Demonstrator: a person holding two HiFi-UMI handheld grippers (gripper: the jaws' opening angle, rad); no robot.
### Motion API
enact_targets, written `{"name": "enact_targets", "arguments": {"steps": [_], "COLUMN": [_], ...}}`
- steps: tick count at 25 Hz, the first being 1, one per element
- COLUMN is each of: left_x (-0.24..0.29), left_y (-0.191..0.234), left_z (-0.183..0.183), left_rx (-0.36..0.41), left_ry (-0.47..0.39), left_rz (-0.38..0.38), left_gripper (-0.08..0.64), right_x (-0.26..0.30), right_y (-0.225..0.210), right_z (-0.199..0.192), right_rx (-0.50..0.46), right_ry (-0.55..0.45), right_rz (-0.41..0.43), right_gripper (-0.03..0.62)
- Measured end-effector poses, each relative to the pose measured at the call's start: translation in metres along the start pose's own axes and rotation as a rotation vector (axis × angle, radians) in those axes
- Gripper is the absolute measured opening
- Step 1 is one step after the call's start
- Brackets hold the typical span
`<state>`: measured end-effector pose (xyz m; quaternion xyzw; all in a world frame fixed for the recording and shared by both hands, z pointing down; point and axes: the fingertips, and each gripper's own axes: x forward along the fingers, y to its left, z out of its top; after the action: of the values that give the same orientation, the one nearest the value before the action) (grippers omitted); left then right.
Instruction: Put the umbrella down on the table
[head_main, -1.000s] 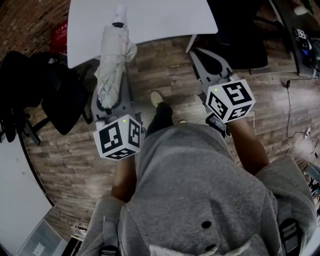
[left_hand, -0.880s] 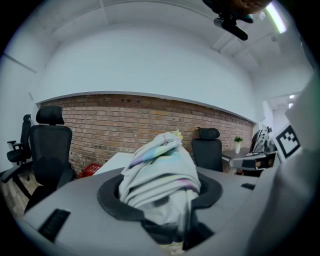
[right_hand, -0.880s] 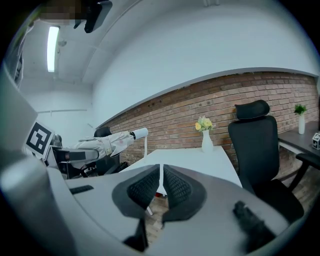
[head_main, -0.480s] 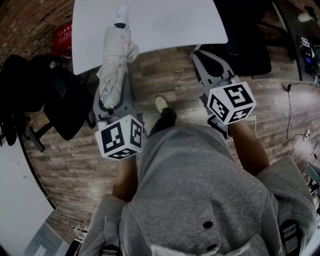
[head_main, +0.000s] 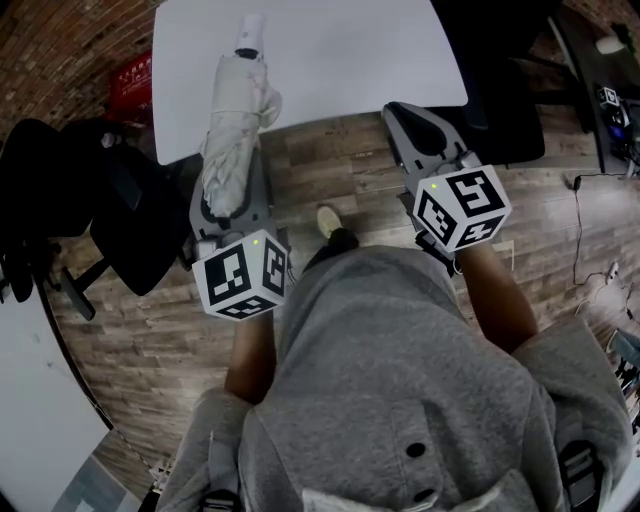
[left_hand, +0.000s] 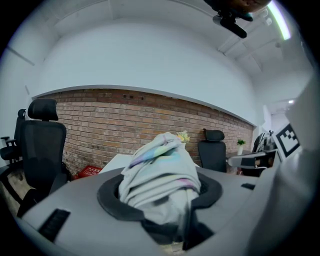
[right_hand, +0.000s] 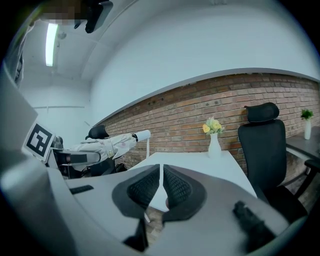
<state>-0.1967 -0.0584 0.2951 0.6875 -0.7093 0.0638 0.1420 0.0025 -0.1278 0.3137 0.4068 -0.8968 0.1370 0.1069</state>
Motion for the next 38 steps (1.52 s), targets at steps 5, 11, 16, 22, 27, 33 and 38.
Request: {"name": "enact_targets", "arguments": {"steps": [5, 11, 16, 22, 27, 33, 38], "left_x": [0.012, 0.022, 0.028, 0.032, 0.033, 0.04, 0.054], "left_y": [0.012, 0.027, 0.034, 0.032, 0.032, 0.027, 0.023], "left_z": [0.003, 0.005, 0.006, 0.008, 0.008, 0.005, 0.005], "left_rx": [-0.004, -0.011, -0.016, -0.01, -0.006, -0.005, -0.004], "left_ry": [-0.001, -0.004, -0.01, -0.016, -0.012, 0.003, 0.018], "left_rz": [-0.019, -0.021, -0.025, -0.027, -0.023, -0.012, -0.005], "left_gripper": [0.236, 0.236, 0.236, 0.236, 0.236, 0.236, 0.236], "right_x": [0.018, 0.033, 0.04, 0.04, 0.039, 0.04, 0.049], "right_y": [0.005, 0.01, 0.012, 0.008, 0.005, -0.005, -0.02], "right_z": [0.007, 0.011, 0.013, 0.014, 0.015, 0.013, 0.015], "right_rx": [-0.005, -0.012, -0.019, -0.023, -0.024, -0.016, -0.005], "right_ry": [-0.011, -0.015, -0.019, -0.022, -0.023, -0.016, -0.007], "right_rz": [-0.009, -0.011, -0.016, -0.019, -0.019, -0.015, -0.009], "right_gripper": [0.034, 0.034, 0.035, 0.034, 0.034, 0.034, 0.034]}}
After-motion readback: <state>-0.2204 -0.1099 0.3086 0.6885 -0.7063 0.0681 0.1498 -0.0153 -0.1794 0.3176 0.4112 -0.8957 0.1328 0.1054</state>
